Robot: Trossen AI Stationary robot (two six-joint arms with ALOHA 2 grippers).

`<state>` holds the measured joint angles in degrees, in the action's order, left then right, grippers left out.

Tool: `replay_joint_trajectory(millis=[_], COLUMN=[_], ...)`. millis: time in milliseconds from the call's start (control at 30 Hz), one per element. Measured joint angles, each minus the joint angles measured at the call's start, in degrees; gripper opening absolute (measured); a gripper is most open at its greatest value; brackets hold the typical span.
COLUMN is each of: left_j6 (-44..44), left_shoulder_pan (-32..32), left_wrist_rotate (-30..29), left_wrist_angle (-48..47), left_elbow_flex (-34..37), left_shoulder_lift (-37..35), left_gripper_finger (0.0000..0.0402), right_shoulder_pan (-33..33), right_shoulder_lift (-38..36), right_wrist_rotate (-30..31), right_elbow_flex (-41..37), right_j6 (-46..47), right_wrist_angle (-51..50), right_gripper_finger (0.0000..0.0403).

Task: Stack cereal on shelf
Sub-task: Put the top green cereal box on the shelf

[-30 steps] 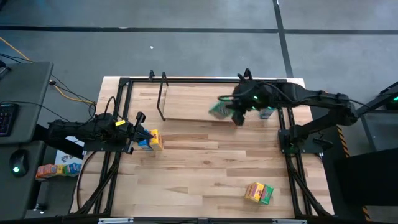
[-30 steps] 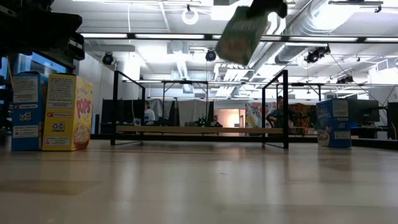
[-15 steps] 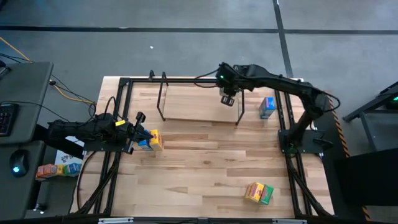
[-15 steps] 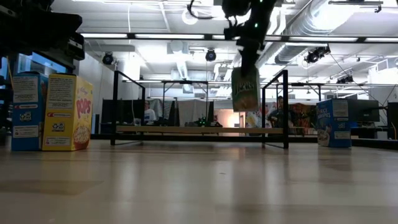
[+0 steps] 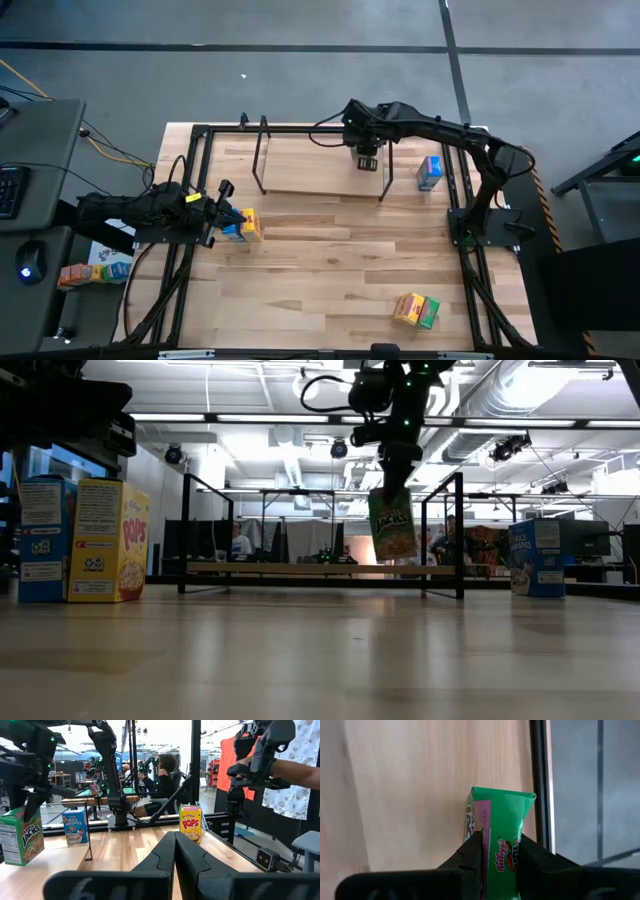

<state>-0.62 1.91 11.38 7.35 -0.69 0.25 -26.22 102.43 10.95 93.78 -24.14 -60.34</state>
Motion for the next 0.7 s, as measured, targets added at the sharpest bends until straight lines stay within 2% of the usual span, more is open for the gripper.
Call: replay_joint_trajectory(millis=[367,700], left_j6=[0.00,0.01], left_shoulder_pan=[0.02,0.02], left_wrist_rotate=[0.00,0.00], left_wrist_angle=[-0.01,-0.02], left_elbow_flex=[-0.02,0.00], left_shoulder_lift=[0.02,0.02], left_gripper_finger=[0.0000,0.0000], right_shoulder_pan=[-3.84,-4.04], right_shoulder_lift=[0.03,0.03], right_wrist_rotate=[-3.99,-3.68], right_elbow_flex=[0.00,0.00], right_j6=[1.41,2.16], right_wrist_angle=[1.31,1.53], right_gripper_finger=[0.0059,0.0067])
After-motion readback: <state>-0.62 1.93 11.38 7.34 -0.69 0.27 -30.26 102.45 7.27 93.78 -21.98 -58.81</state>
